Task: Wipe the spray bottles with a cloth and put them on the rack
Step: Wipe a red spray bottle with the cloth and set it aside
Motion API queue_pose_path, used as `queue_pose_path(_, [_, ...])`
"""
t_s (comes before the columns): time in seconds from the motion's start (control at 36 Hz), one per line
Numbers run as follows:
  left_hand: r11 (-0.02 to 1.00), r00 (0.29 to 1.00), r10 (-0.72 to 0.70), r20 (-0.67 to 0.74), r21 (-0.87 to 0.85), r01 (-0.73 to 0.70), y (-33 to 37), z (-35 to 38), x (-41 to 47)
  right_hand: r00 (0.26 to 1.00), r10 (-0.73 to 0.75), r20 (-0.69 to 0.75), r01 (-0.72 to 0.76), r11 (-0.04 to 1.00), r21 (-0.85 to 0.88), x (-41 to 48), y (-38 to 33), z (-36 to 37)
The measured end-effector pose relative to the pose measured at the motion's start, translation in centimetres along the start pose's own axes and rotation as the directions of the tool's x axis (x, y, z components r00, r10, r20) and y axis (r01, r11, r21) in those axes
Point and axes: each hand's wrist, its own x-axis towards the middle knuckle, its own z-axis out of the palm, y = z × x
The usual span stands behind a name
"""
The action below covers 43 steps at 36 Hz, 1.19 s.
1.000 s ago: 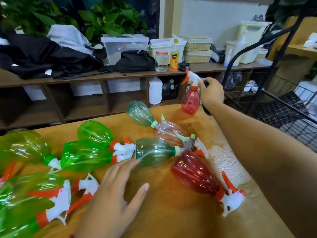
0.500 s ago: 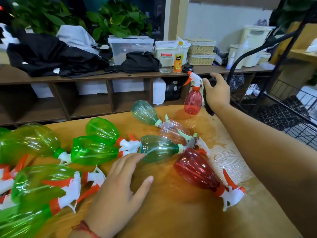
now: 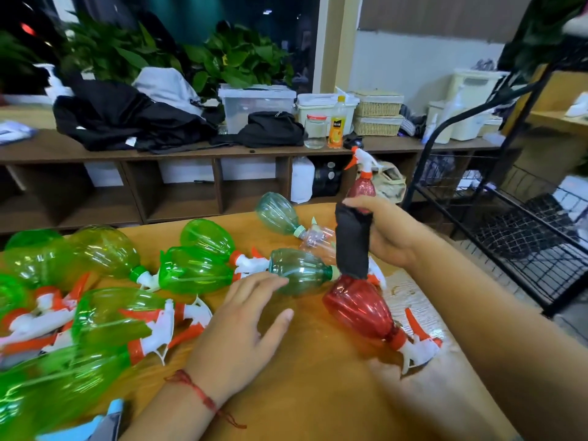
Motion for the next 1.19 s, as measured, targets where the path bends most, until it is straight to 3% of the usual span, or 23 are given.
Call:
queue_pose_path(0.08, [0.994, 0.995, 0.094, 0.045, 0.043, -0.096, 1.3, 0.2, 0.7, 0.998, -0.054, 0.041, 0.055, 0.998, -0.005, -1.3, 0.5, -1.2])
queue_pose_path(0.19, [0.967, 0.974, 0.207, 0.097, 0.128, -0.218, 3.8, 1.4, 2.8, 0.983, -0.150, -0.105, 0.147, 0.989, -0.036, -3.2, 0.5, -2.3])
queue_pose_path(0.31, [0.942, 0.921, 0.218, 0.323, 0.179, -0.285, 6.7, 2.0, 5.4, 0.967, -0.218, -0.133, 0.217, 0.976, -0.016, -5.5, -0.4, -3.9])
queue_pose_path(0.42, [0.829, 0.822, 0.258, 0.508, 0.321, -0.458, 8.9, 3.8, 7.1, 0.971, -0.196, -0.135, 0.203, 0.978, 0.038, -7.2, -0.7, -6.2])
queue_pose_path(0.58, [0.734, 0.837, 0.241, 0.492, 0.471, -0.489, 9.5, 4.8, 8.1, 0.984, -0.089, -0.155, 0.112, 0.982, 0.153, -8.4, -0.3, -8.0])
queue_pose_path(0.67, [0.789, 0.866, 0.176, 0.468, 0.458, -0.408, 8.9, 3.5, 7.3, 0.982, -0.085, -0.169, 0.114, 0.979, 0.171, -8.6, -0.2, -7.6])
queue_pose_path(0.81, [0.934, 0.943, -0.017, 0.333, 0.341, -0.104, 6.3, -0.7, 4.5, 0.977, -0.141, -0.161, 0.165, 0.975, 0.146, -8.3, -0.7, -6.2])
queue_pose_path(0.92, [0.987, 0.969, -0.162, 0.184, 0.031, 0.159, 4.1, -3.9, 1.8, 0.973, -0.190, -0.127, 0.206, 0.970, 0.127, -7.4, -1.6, -4.6])
queue_pose_path(1.03, [0.877, 0.947, -0.309, 0.091, -0.358, 0.321, 2.9, -5.3, 0.5, 0.979, -0.184, -0.087, 0.195, 0.970, 0.143, -5.9, -1.0, -1.2])
queue_pose_path(1.19, [0.748, 0.922, -0.387, 0.024, -0.576, 0.329, 0.7, -4.9, 0.8, 0.969, -0.230, -0.089, 0.239, 0.965, 0.111, -3.9, 2.0, 6.1])
